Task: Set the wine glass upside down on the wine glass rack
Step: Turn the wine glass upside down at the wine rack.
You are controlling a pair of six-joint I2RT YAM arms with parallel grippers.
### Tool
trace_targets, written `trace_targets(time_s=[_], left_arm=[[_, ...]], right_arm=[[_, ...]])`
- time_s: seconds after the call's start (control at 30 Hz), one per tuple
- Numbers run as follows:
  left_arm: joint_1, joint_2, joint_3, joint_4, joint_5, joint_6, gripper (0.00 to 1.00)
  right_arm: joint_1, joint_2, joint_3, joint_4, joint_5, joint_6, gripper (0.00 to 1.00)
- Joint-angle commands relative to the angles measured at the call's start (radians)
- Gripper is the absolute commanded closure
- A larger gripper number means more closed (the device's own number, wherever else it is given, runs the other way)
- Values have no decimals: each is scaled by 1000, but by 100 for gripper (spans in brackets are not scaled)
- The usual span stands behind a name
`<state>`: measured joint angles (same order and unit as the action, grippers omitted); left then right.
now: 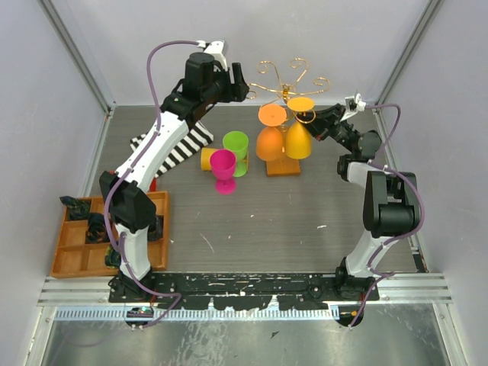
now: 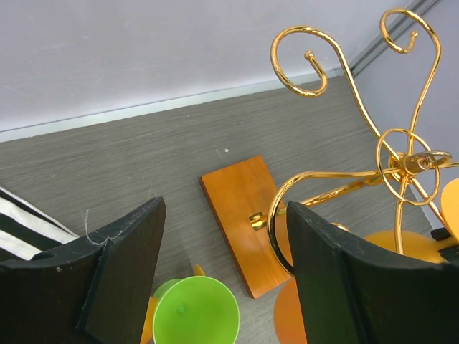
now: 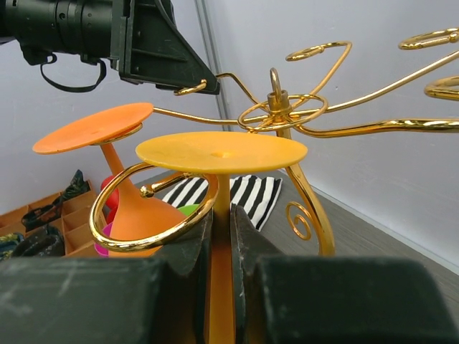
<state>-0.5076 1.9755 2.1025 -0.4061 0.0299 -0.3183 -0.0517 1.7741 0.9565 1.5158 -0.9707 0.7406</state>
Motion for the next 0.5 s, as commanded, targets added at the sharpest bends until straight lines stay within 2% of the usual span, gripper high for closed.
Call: trace_targets(time_s=[0.0,0.47], left_arm=[[-11,18,36,-24,35,2,25],[-12,27,43,-28,37,4,24]], right_arm=[[-9,-74,-9,178,14,10,99],[-36,-83,-19,179,24,17,99]])
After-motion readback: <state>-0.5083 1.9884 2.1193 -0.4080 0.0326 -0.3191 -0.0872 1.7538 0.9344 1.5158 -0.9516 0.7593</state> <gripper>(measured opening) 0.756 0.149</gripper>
